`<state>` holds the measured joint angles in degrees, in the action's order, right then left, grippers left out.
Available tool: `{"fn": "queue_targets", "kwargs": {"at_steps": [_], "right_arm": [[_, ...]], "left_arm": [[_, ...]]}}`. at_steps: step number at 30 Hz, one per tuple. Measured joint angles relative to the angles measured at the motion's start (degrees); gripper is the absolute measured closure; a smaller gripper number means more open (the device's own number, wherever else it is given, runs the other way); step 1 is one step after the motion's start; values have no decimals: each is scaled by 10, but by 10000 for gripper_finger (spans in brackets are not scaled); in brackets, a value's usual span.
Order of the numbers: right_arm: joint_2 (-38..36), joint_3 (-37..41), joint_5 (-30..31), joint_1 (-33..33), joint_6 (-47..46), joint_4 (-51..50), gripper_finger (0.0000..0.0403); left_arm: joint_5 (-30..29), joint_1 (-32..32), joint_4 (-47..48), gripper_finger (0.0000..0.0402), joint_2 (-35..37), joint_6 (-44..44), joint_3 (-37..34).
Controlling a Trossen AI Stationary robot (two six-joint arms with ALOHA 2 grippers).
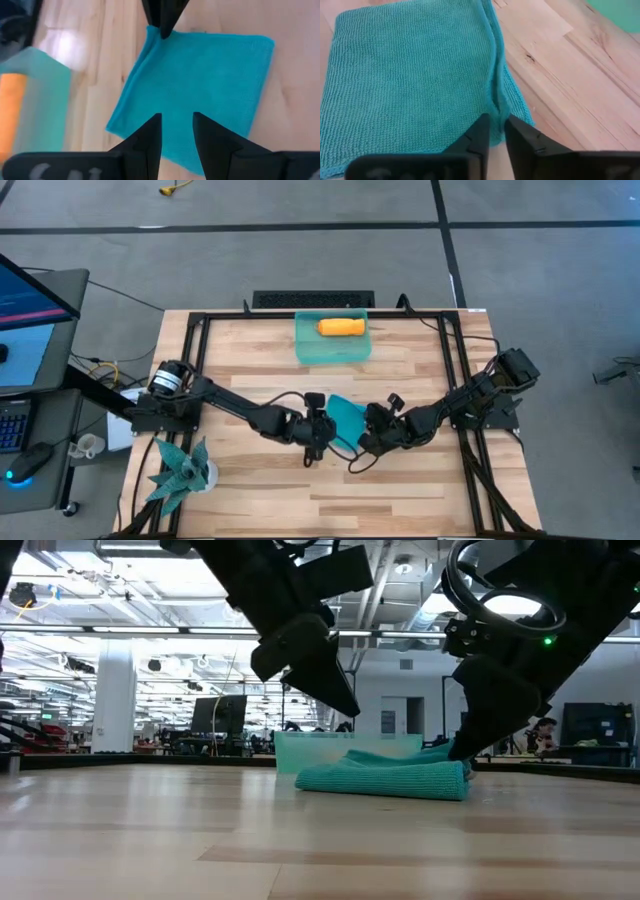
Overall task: Roll microfiber towels into tight, uniform cylinder then place into a basket
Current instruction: Roll the blue microfiber cloth on the table
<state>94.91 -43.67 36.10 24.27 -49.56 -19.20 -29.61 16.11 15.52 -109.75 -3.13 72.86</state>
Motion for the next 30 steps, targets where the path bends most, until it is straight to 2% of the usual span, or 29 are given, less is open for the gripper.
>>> {"fn": "queue_targets", "kwargs": {"at_steps": [7, 12, 17, 23, 27, 30], "right_arm": [[0, 0, 0, 0, 6, 0, 261], [-3, -1, -4, 1, 10, -4, 238], [-42, -1, -6, 18, 10, -40, 240], [-102, -1, 31, 68, 40, -34, 255], [-99, -1, 33, 95, 80, -9, 263], [-73, -1, 32, 102, 122, 29, 267]], "left_arm": [[20, -8, 8, 299, 0, 14, 0], [22, -7, 16, 299, 0, 22, 0], [22, -8, 18, 299, 0, 23, 0], [22, -8, 17, 299, 0, 22, 0], [22, -8, 15, 299, 0, 22, 0], [48, -9, 13, 299, 0, 13, 0]]}}
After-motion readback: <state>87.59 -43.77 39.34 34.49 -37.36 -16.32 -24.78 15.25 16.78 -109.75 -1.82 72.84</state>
